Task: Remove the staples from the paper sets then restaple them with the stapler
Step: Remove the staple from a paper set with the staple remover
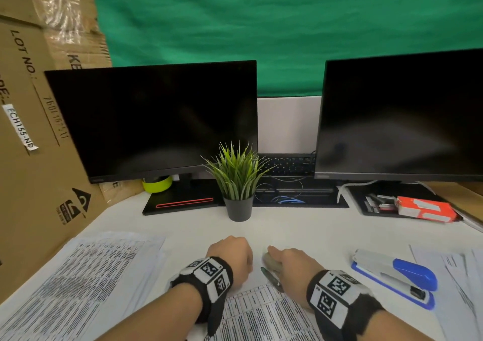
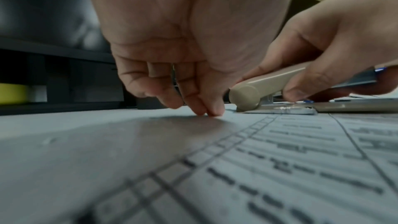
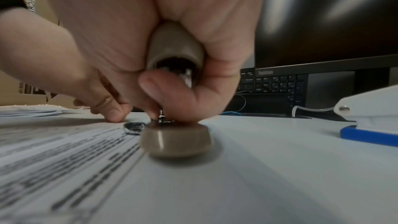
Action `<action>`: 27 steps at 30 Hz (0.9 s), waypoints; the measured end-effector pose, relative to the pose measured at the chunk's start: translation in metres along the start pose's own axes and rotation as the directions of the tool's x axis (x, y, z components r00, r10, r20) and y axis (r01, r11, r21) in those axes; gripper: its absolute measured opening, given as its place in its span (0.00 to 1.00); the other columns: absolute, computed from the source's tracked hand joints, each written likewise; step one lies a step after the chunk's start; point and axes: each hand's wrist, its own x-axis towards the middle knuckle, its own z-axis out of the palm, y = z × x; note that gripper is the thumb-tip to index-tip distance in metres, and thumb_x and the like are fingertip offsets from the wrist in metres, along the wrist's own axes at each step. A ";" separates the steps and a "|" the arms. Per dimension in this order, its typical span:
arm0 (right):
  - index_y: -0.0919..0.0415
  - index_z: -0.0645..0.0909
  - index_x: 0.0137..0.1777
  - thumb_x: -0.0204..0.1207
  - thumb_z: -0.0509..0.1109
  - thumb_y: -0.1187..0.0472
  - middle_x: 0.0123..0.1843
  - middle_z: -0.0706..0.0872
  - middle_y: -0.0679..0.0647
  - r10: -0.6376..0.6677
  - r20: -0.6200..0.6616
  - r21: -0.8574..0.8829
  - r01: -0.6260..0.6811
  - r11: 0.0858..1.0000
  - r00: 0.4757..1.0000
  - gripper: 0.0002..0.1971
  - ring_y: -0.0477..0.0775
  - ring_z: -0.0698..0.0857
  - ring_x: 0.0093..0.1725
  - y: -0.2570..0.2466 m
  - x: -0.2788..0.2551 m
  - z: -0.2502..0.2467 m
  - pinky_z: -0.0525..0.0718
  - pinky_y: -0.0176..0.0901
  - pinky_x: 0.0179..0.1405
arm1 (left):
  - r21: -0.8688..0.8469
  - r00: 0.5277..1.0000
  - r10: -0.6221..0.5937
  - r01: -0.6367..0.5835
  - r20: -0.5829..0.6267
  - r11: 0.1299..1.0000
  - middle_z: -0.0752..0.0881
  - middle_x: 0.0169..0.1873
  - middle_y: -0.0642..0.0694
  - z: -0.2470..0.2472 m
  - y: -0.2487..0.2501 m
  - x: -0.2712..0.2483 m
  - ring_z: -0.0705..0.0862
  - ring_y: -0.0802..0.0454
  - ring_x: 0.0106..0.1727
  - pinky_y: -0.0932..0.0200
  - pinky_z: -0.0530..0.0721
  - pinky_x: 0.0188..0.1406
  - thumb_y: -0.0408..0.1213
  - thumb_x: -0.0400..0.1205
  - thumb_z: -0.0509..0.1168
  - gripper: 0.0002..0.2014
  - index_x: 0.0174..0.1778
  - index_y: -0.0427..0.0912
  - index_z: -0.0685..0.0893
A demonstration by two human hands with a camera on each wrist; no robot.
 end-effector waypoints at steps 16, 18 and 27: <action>0.56 0.66 0.69 0.76 0.65 0.65 0.63 0.78 0.58 0.066 0.040 -0.070 -0.063 0.996 0.997 0.22 0.60 0.81 0.60 -0.008 0.003 0.001 0.81 0.48 0.57 | -0.229 0.998 -0.035 0.046 0.054 0.972 0.87 0.33 0.58 -0.021 -0.092 -0.054 0.84 0.64 0.39 0.70 0.80 0.43 0.30 0.78 0.62 0.16 0.24 0.49 0.79; 0.57 0.64 0.74 0.75 0.67 0.67 0.68 0.77 0.57 0.084 0.054 -0.117 -0.078 0.990 0.995 0.28 0.60 0.79 0.66 -0.012 0.002 -0.005 0.80 0.48 0.63 | -0.128 0.980 -0.086 0.110 0.180 0.986 0.83 0.23 0.64 -0.036 -0.128 -0.093 0.79 0.71 0.27 0.76 0.74 0.32 0.32 0.78 0.65 0.16 0.23 0.49 0.78; 0.59 0.60 0.79 0.82 0.61 0.61 0.76 0.71 0.56 0.116 0.012 -0.182 -0.112 0.977 0.993 0.26 0.56 0.75 0.72 -0.024 -0.004 -0.009 0.75 0.44 0.70 | 0.290 0.701 -0.663 0.598 0.262 0.747 0.81 0.29 0.56 -0.042 -0.251 -0.261 0.77 0.59 0.28 0.75 0.69 0.18 0.39 0.71 0.75 0.05 0.38 0.43 0.87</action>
